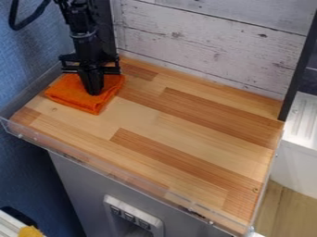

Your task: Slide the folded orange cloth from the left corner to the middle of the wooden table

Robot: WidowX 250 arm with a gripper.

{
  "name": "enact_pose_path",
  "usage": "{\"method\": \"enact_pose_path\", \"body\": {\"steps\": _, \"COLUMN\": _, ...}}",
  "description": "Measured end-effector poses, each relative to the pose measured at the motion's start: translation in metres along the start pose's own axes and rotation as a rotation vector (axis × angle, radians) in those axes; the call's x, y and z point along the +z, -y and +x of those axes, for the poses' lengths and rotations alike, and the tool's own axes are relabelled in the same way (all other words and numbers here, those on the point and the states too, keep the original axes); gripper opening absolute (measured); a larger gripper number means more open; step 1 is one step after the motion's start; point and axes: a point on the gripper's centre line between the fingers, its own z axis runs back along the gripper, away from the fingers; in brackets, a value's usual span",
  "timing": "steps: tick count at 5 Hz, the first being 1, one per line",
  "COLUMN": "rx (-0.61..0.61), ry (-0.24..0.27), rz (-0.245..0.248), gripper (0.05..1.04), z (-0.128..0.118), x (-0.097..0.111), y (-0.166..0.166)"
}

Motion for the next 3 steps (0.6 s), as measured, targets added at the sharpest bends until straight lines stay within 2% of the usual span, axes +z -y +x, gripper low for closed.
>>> {"method": "enact_pose_path", "body": {"steps": 1, "rx": -0.017, "ry": 0.022, "rz": 0.004, "gripper": 0.062, "z": -0.005, "x": -0.004, "y": 0.017}}
{"method": "enact_pose_path", "body": {"steps": 2, "rx": -0.07, "ry": 0.03, "rz": 0.005, "gripper": 0.062, "z": -0.023, "x": -0.005, "y": 0.042}}
{"method": "enact_pose_path", "body": {"steps": 3, "rx": -0.154, "ry": 0.012, "rz": 0.01, "gripper": 0.062, "z": -0.043, "x": -0.005, "y": 0.077}}
